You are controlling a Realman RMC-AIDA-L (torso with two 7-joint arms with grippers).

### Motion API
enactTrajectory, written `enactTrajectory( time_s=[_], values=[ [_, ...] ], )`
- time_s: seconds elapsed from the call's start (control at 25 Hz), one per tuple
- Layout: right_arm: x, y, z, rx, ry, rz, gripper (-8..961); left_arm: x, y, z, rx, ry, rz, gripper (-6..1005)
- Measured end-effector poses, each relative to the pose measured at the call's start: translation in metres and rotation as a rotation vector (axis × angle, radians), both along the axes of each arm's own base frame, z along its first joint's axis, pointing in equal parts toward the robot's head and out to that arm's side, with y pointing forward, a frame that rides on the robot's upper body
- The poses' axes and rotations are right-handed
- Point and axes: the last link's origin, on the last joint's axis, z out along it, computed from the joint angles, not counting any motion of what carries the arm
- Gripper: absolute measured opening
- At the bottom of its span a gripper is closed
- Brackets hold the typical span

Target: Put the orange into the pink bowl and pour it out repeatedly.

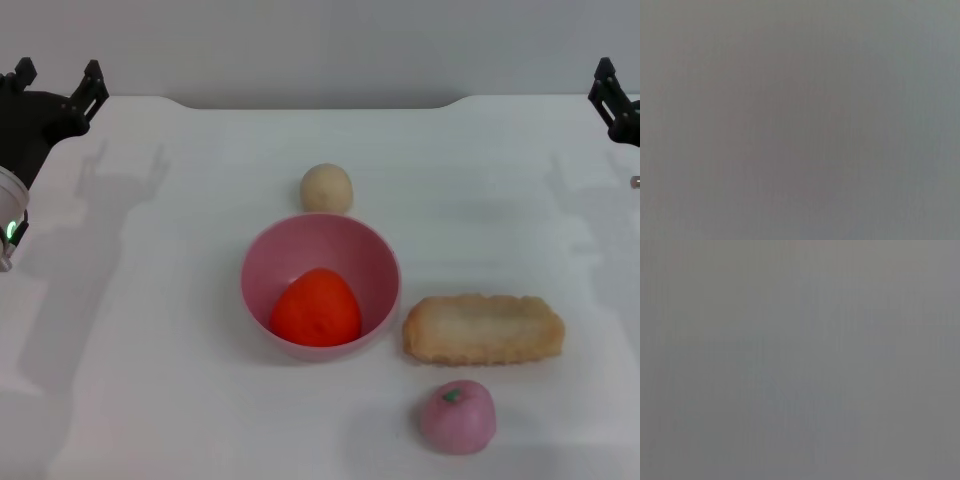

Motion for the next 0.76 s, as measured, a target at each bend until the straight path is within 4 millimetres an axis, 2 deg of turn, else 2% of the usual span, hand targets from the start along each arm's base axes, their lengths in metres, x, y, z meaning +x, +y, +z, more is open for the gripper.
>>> enactTrajectory(
  time_s=[0.4, 0.76],
  values=[
    [0.0011, 0.002, -0.004, -0.015, 0.008, -0.003, 787, -0.0059, 0.0007, -0.0032, -0.012, -0.014, 0.026, 808],
    [-0.0015, 0.0052, -0.0031, -0.012, 0.005, 0.005, 787, -0.0035, 0.0015, -0.0064, -0.022, -0.012, 0.018, 808]
  ],
)
